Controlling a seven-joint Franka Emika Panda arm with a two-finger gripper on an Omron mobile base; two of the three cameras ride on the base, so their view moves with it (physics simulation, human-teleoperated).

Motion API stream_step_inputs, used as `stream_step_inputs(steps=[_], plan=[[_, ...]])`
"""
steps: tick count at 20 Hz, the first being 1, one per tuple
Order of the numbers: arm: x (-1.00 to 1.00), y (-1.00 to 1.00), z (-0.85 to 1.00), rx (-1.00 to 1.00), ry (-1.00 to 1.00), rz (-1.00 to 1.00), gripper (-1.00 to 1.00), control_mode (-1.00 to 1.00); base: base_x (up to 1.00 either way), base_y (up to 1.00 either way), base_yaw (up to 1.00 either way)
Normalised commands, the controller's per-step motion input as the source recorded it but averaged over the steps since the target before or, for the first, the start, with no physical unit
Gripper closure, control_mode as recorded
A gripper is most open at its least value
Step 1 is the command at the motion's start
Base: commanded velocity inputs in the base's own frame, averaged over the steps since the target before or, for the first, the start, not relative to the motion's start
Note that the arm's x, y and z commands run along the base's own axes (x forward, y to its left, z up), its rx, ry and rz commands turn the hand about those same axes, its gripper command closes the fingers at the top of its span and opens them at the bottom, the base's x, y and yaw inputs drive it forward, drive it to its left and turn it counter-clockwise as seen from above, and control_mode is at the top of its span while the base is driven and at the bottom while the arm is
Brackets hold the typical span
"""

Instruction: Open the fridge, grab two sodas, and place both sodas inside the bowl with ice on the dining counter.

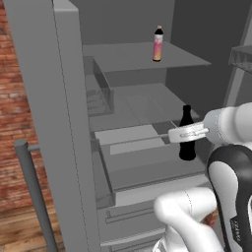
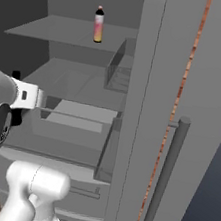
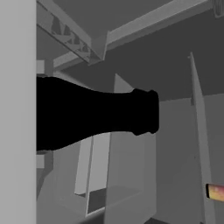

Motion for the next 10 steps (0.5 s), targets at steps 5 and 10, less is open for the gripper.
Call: stream_step_inputs(steps=[5, 10], plan=[[0.00, 0.00, 0.00, 0.00, 0.00, 0.00, 1.00, 1.00, -0.95, 0.09, 0.00], [0.00, 0.00, 0.00, 0.00, 0.00, 0.00, 1.00, 1.00, -0.97, 0.27, 0.12]])
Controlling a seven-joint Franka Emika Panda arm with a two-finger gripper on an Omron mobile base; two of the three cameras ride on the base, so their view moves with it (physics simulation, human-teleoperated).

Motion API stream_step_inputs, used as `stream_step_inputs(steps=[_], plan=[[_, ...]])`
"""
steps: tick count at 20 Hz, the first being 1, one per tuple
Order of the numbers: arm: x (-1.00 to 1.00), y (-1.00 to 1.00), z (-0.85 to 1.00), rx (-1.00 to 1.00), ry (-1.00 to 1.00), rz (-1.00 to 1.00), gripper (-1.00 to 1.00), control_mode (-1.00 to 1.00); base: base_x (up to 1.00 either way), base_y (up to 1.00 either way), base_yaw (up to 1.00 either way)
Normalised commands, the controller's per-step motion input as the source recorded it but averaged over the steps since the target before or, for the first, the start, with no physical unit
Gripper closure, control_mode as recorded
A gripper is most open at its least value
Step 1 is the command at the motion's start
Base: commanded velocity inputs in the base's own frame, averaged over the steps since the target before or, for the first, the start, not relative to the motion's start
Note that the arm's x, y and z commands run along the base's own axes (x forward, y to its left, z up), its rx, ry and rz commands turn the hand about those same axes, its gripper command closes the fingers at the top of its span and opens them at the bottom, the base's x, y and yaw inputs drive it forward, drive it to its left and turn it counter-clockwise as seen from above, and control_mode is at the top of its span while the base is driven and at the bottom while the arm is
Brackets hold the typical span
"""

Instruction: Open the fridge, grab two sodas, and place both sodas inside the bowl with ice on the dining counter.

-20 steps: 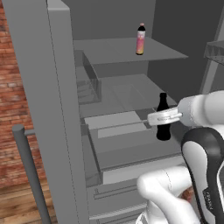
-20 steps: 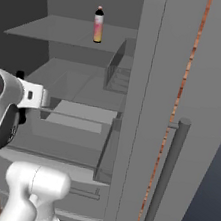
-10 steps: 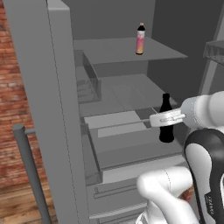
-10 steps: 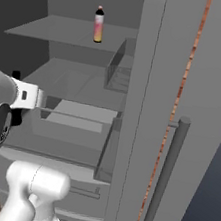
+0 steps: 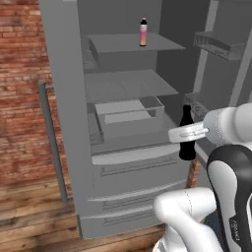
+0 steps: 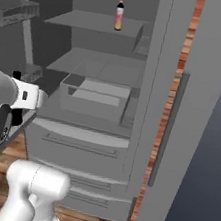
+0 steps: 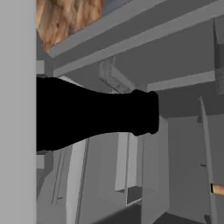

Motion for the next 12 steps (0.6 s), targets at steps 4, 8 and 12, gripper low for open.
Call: stream_step_inputs(steps=[4, 8, 12], plan=[[0.00, 0.00, 0.00, 0.00, 0.00, 0.00, 1.00, 1.00, -0.79, 0.35, 0.32], [0.00, 0.00, 0.00, 0.00, 0.00, 0.00, 1.00, 1.00, -0.51, 0.51, 0.42], [0.00, 0.00, 0.00, 0.00, 0.00, 0.00, 1.00, 1.00, -0.35, 0.63, 0.47]])
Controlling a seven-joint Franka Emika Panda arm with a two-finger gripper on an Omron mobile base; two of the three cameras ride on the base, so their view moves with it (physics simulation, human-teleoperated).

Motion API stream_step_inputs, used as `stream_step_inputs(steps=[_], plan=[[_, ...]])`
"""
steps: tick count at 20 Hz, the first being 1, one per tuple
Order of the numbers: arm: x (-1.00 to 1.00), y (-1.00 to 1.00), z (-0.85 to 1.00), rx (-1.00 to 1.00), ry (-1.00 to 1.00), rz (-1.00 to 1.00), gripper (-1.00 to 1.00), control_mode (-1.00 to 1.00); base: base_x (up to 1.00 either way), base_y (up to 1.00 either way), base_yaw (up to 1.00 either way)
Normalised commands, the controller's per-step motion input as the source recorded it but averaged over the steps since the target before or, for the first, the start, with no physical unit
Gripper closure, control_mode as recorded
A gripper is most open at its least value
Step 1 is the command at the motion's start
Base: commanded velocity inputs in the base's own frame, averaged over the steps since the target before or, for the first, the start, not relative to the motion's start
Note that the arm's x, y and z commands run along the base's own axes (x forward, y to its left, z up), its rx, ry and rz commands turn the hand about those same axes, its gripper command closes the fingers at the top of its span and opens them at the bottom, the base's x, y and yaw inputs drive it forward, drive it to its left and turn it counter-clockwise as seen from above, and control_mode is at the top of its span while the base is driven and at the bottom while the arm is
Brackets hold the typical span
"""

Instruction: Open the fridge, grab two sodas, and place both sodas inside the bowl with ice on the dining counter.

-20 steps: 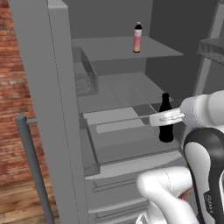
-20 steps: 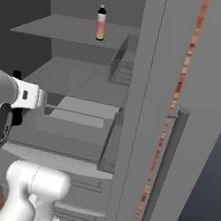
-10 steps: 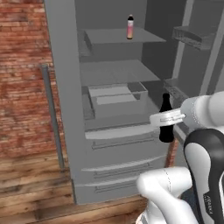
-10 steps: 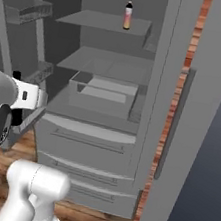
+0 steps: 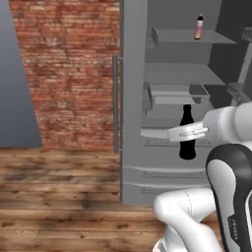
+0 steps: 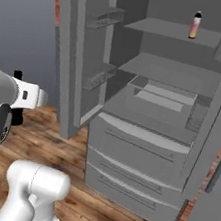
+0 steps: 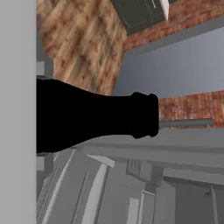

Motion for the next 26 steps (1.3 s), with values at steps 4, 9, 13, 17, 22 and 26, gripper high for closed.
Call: stream_step_inputs(steps=[4, 9, 13, 17, 22, 26], plan=[[0.00, 0.00, 0.00, 0.00, 0.00, 0.00, 1.00, 1.00, -0.27, 0.62, 0.50], [0.00, 0.00, 0.00, 0.00, 0.00, 0.00, 1.00, 1.00, -0.20, 0.74, 0.50], [0.00, 0.00, 0.00, 0.00, 0.00, 0.00, 1.00, 1.00, -0.02, 0.76, 0.49], [0.00, 0.00, 0.00, 0.00, 0.00, 0.00, 1.00, 1.00, 0.14, 0.70, 0.43], [0.00, 0.00, 0.00, 0.00, 0.00, 0.00, 1.00, 1.00, 0.41, 0.64, 0.38], [0.00, 0.00, 0.00, 0.00, 0.00, 0.00, 1.00, 1.00, 0.76, 0.03, 0.43]])
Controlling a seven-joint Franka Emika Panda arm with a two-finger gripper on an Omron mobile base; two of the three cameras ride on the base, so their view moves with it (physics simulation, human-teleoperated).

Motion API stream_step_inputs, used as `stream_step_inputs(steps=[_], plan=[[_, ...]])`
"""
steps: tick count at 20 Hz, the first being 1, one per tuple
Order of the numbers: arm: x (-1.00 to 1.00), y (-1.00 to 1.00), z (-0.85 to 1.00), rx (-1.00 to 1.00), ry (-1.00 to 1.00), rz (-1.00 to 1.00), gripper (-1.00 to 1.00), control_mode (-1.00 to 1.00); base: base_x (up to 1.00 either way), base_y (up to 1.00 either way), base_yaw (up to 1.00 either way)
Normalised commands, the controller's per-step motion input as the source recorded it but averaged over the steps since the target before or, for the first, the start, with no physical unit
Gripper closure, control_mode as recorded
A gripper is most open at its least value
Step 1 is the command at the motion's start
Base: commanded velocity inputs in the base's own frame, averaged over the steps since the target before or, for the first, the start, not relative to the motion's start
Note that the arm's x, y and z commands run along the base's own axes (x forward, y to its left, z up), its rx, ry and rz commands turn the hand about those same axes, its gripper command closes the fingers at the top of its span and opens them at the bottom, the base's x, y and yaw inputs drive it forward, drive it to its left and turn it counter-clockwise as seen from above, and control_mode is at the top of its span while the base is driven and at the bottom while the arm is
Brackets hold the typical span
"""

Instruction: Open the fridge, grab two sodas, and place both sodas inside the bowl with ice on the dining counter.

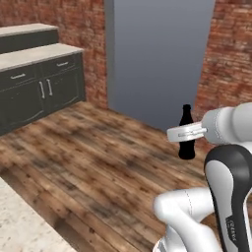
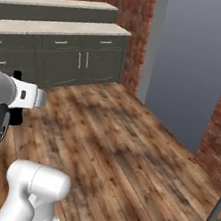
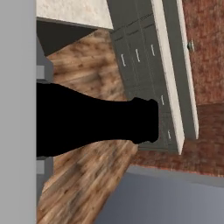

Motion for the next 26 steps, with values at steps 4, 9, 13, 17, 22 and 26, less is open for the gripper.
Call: stream_step_inputs(steps=[4, 9, 13, 17, 22, 26], plan=[[0.00, 0.00, 0.00, 0.00, 0.00, 0.00, 1.00, 1.00, 0.96, -0.26, 0.45], [0.00, 0.00, 0.00, 0.00, 0.00, 0.00, 1.00, 1.00, 0.72, -0.48, 0.41], [0.00, 0.00, 0.00, 0.00, 0.00, 0.00, 1.00, 1.00, 0.98, -0.21, 0.40], [0.00, 0.00, 0.00, 0.00, 0.00, 0.00, 1.00, 1.00, 1.00, -0.03, 0.37], [0.00, 0.00, 0.00, 0.00, 0.00, 0.00, 1.00, 1.00, 1.00, 0.00, 0.32], [0.00, 0.00, 0.00, 0.00, 0.00, 0.00, 1.00, 1.00, 1.00, 0.00, 0.30]])
